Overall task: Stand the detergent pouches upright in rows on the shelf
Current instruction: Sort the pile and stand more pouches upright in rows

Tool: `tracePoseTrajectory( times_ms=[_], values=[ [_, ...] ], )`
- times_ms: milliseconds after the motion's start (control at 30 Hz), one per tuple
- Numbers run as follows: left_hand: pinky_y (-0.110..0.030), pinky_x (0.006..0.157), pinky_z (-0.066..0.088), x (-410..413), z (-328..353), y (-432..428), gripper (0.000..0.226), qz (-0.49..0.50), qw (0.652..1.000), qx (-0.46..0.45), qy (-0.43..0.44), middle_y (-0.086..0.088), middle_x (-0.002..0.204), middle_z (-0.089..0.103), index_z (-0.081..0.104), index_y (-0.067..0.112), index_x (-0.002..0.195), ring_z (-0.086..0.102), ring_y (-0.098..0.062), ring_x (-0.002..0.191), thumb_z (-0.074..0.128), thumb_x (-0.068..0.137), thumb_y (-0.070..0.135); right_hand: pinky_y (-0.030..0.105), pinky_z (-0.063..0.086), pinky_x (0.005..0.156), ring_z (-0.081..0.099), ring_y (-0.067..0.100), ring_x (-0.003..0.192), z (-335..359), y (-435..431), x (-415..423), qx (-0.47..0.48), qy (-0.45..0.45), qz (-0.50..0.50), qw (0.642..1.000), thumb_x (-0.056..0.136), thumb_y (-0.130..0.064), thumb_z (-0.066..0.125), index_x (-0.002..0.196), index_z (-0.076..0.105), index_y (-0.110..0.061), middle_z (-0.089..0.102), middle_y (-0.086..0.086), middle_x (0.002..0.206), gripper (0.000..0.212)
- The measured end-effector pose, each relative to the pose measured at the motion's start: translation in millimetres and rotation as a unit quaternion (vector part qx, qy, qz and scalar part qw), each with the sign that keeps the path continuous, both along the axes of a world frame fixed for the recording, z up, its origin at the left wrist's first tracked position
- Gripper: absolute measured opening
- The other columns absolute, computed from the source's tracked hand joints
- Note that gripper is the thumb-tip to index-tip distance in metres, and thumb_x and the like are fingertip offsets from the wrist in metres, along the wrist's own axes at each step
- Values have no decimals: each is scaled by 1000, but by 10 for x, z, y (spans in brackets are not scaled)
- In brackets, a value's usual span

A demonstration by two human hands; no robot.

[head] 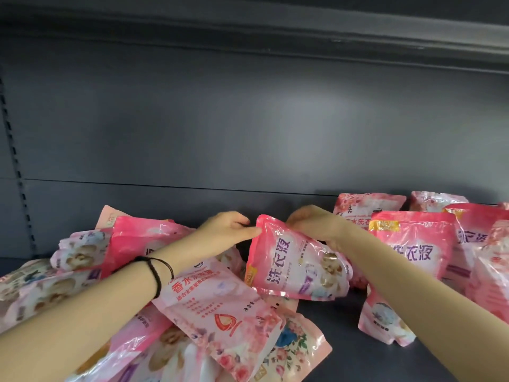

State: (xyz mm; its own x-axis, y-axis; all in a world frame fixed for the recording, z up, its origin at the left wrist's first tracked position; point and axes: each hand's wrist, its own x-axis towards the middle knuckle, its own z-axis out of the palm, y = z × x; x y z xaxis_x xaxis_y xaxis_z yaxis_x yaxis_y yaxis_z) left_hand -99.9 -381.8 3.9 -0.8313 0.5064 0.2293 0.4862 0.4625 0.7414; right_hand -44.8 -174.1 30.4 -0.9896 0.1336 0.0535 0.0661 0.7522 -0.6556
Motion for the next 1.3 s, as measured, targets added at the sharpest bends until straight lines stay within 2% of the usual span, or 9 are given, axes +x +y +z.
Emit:
tracePoseTrajectory(
  times_ms=[100,200,300,533,667,833,967,1133,1300],
  values=[
    [-34,91,52,50,-72,74,11,-21,1000,1,-8,6,93,73,70,24,89,68,-10,91,72,82,33,24,47,61,56,13,65,-57,61,-19,-28,33,-17,999,94,-11,52,72,63,-23,61,-3,72,27],
    [-39,88,52,75,-39,113,4,-10,997,74,4,-7,90,73,70,13,85,68,-21,88,68,87,16,30,46,66,54,21,67,-57,113,-36,-149,90,-57,983,95,-10,51,74,64,-18,61,9,74,26],
    [-30,77,48,68,170,144,8,7,988,151,42,-6,85,71,68,11,85,62,-17,78,64,90,15,35,45,69,54,23,69,-36,69,-27,-241,164,-62,955,96,-6,47,68,62,-9,60,12,71,32],
    [-20,66,43,15,624,24,9,22,973,181,140,3,78,68,68,18,80,58,-3,67,66,88,17,47,45,78,45,24,79,-137,-216,113,-277,261,-3,925,100,-4,35,85,51,15,51,13,83,28],
    [-16,67,44,84,789,-22,13,-2,971,167,172,13,76,67,66,26,75,58,7,68,67,87,22,24,51,70,59,13,75,-32,-413,302,-351,300,44,886,100,-24,46,96,59,-6,63,1,83,22],
    [-23,81,51,281,824,57,6,-38,964,171,199,10,80,70,70,21,79,65,-2,79,70,85,22,44,57,78,67,28,81,87,-522,514,-346,385,33,855,93,-7,58,105,64,-1,70,18,93,15],
    [-26,77,56,471,870,114,13,-70,948,279,135,2,87,73,70,16,90,69,-8,78,76,79,21,42,59,73,69,25,76,170,-438,701,-347,420,13,838,92,-8,61,92,69,-12,72,10,84,9],
    [-46,98,48,827,720,388,33,-95,935,337,-53,-9,104,73,66,8,107,66,-28,104,66,86,34,36,58,69,70,20,74,216,-105,1076,-393,443,47,804,92,-7,59,87,72,-18,74,5,82,18],
    [-37,85,54,1332,364,871,36,-136,889,414,-141,-8,101,74,68,7,104,70,-21,94,66,81,34,33,57,66,72,21,76,43,348,1461,-422,417,73,802,91,-8,60,92,72,-15,75,7,86,14]
  ],
)
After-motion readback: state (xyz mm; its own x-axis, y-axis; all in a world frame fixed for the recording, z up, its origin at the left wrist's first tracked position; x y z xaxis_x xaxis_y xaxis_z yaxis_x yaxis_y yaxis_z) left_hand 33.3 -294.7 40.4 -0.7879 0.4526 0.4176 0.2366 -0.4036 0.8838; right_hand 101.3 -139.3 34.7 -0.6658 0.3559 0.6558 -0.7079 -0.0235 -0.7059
